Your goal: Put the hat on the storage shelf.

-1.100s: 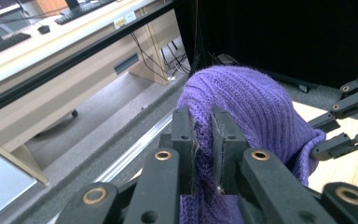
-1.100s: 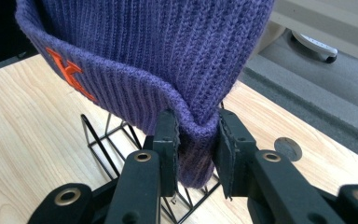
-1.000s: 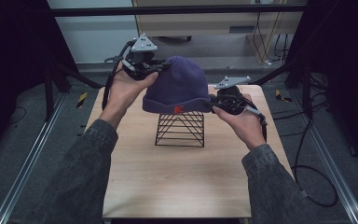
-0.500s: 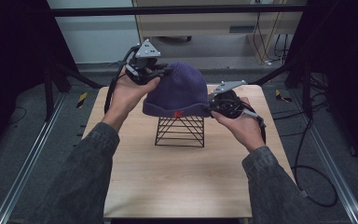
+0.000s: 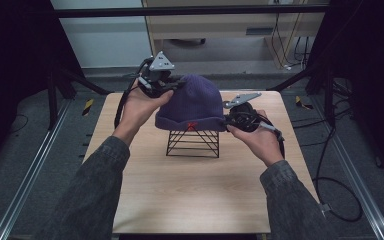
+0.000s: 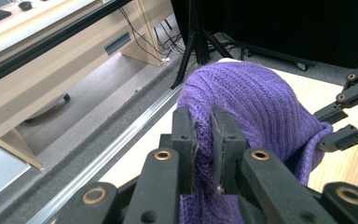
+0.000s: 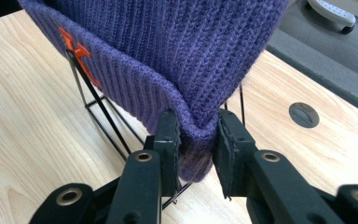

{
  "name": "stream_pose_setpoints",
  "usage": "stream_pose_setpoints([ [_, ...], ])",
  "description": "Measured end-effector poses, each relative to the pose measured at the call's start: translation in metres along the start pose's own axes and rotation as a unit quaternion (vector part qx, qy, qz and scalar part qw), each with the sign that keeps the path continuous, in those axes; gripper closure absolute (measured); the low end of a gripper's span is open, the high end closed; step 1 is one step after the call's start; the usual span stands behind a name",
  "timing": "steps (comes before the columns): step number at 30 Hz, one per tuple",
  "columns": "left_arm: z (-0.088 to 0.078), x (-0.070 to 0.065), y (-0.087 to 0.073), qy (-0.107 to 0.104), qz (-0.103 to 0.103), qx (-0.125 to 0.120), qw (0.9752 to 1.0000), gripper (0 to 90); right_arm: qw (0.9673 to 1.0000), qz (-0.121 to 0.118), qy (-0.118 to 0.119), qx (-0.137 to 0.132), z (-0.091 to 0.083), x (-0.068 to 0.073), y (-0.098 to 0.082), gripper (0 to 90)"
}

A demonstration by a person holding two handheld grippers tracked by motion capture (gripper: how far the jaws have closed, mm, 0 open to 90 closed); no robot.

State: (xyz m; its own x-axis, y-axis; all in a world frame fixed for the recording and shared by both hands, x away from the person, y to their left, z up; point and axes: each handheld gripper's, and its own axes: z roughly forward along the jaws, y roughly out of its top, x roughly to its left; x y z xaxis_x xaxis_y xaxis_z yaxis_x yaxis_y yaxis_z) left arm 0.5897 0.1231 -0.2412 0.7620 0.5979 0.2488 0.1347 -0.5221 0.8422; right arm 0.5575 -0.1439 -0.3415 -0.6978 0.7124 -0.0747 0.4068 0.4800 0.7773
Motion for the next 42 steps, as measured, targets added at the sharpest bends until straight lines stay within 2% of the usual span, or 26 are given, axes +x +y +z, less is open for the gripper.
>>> stream_pose_setpoints([
  [4,0.0,-0.004,0.001,0.001,0.013,0.005,0.9999,80.6,1.0,0.002,0.001,0.001,0.0,0.0,-0.003,72.3],
  [7,0.0,-0.006,0.001,0.002,0.014,0.006,0.9999,80.6,1.0,0.001,0.0,0.005,0.001,-0.001,-0.004,72.3],
  [17,-0.001,-0.005,-0.005,-0.001,0.008,0.004,1.0,80.6,1.0,-0.003,0.002,0.004,0.0,0.0,-0.004,72.2],
  [20,-0.002,-0.004,-0.007,-0.005,-0.004,-0.004,1.0,80.6,1.0,-0.002,0.002,0.005,0.001,0.0,-0.005,72.1],
  [35,0.003,-0.009,-0.011,-0.01,0.006,0.008,0.9999,80.6,0.9999,0.01,0.009,0.005,0.006,-0.002,-0.016,72.1],
  [42,0.007,-0.008,-0.019,-0.012,-0.005,0.004,0.9999,80.6,0.9998,0.01,0.01,0.012,0.008,-0.001,-0.017,72.2],
])
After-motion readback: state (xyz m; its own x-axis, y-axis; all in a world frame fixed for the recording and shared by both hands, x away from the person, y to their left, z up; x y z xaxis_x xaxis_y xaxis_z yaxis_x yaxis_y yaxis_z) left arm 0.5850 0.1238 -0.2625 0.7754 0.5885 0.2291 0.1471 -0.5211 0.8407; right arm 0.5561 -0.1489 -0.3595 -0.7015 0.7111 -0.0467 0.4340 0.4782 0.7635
